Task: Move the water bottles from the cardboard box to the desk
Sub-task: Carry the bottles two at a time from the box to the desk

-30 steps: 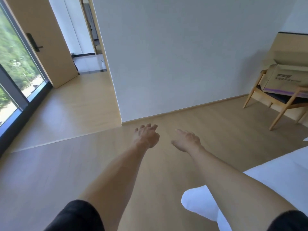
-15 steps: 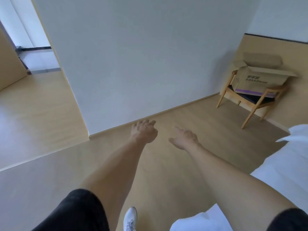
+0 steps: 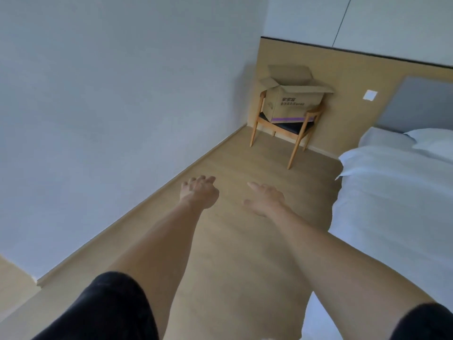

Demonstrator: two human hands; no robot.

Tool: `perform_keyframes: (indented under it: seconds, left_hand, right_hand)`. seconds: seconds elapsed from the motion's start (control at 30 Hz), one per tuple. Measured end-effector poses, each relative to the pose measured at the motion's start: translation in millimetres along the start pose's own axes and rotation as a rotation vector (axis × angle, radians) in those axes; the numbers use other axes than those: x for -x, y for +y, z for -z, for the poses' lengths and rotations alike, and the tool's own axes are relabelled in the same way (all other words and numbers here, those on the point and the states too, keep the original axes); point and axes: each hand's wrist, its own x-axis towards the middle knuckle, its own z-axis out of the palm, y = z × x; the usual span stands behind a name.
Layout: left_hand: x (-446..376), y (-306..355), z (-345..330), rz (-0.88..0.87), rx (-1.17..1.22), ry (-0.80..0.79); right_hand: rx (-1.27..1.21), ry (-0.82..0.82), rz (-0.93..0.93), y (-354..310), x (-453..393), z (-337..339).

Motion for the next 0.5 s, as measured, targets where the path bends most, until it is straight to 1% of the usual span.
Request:
perform_keyframes:
  seconds: [0.27, 0.4, 0.5]
  left_hand:
    - [-102.2, 56.7, 0.1, -0.197, -0.009, -0.033]
    - [-161.5, 80.5, 0.2, -0.233, -0.044, -0.059]
    - [-214.8, 98.9, 8.4, -0.23, -0.044, -0.046]
  right_hand:
    - [-0.026, 0.025, -0.175, 41.8, -80.2, 15.9]
    - [-0.064, 0.004, -0.219, 61.6, -135.6, 19.6]
    - [-0.078, -0.005, -0.223, 79.3, -186.4, 28.6]
